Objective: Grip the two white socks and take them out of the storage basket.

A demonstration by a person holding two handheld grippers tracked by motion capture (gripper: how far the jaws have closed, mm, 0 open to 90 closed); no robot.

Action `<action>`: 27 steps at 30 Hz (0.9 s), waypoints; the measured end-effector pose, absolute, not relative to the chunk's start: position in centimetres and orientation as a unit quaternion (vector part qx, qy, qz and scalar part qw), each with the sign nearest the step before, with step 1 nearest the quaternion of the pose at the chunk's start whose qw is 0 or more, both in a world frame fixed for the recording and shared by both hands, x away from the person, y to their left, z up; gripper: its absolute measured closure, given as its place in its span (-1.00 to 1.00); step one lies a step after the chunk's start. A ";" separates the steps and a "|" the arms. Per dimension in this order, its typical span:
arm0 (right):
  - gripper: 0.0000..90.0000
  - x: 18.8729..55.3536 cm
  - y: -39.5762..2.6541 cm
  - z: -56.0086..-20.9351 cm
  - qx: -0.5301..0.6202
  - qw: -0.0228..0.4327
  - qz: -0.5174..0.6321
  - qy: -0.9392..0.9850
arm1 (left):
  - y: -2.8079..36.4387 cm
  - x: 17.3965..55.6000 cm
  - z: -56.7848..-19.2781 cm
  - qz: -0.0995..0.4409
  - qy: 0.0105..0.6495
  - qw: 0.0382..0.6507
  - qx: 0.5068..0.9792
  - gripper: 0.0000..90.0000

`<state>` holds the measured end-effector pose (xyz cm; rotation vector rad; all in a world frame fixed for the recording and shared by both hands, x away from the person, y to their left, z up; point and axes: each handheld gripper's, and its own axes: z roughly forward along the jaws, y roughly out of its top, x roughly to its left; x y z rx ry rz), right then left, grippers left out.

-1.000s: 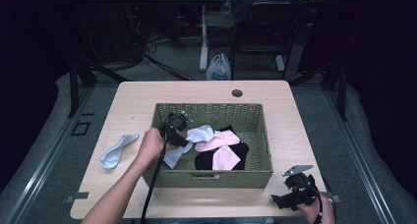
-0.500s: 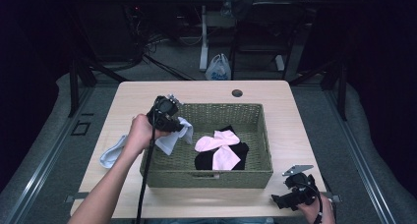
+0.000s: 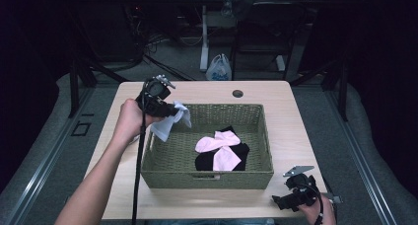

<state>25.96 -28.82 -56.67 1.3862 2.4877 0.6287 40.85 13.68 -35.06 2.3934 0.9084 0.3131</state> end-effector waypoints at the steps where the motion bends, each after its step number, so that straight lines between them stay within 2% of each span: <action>1: -1.00 26.0 -28.8 -56.7 0.472 0.113 0.214 0.848 | 13.9 40.8 -34.7 0.120 0.339 0.279 0.890 0.88; 13: -1.00 26.0 -28.8 -56.7 0.472 0.113 0.211 0.848 | 17.4 39.9 -31.4 0.157 0.364 0.285 0.873 0.87; 27: -1.00 26.0 -28.7 -56.7 0.474 0.113 0.211 0.848 | 23.9 38.4 -32.0 0.167 0.418 0.279 0.848 0.87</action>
